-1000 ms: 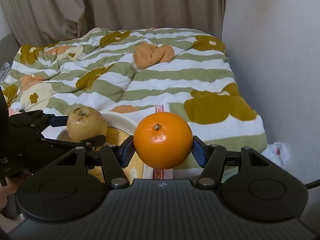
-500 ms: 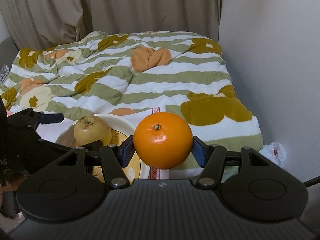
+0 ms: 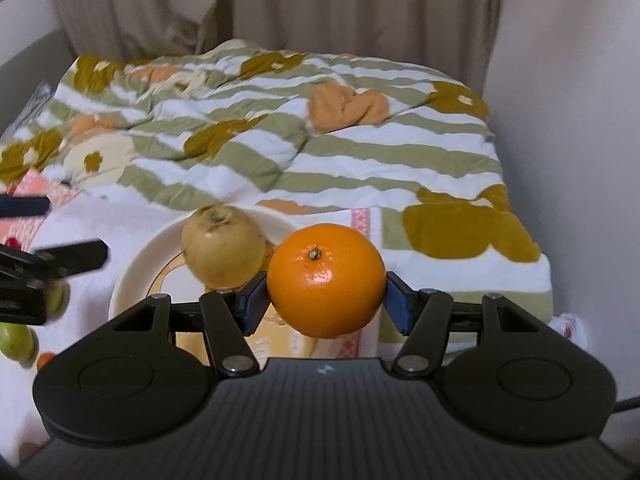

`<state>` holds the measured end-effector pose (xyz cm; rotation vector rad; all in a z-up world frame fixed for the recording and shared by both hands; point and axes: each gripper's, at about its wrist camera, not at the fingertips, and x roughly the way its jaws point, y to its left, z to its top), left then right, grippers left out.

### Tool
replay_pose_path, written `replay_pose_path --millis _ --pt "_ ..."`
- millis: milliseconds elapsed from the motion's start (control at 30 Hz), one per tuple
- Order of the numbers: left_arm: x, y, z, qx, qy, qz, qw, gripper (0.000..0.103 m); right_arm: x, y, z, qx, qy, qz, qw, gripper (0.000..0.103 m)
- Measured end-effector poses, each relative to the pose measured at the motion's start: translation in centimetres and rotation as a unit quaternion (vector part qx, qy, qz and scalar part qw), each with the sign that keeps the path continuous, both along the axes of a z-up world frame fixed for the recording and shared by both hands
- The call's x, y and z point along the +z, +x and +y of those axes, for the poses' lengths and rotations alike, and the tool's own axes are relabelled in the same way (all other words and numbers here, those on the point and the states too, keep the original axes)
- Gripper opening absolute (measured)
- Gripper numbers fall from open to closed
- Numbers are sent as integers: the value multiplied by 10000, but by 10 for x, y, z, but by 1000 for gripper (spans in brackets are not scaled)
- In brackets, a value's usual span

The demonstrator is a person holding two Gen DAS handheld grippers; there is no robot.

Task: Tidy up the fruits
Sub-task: 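Carry the apple and orange to the white bowl and lower them in, then open both tools and withdraw them from the bowl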

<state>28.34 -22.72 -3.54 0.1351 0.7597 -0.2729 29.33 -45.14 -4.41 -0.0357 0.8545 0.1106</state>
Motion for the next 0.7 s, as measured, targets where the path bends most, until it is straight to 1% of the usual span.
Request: replay_pose_path --millis 133,233,367,700 --pt "8 -15 10 157 30 -92 9998 103 -17 5 20 482 -385 46 9981 76" --pt "11 -25 16 254 76 -125 9996 103 -32 7 32 698 -587 65 9958 76" --pt "10 -36 23 377 91 -88 9992 103 -46 8 40 804 -768 39 9938 76" --pt "4 -54 34 549 -25 75 9985 103 -64 10 50 975 -1052 -95 9896 76"
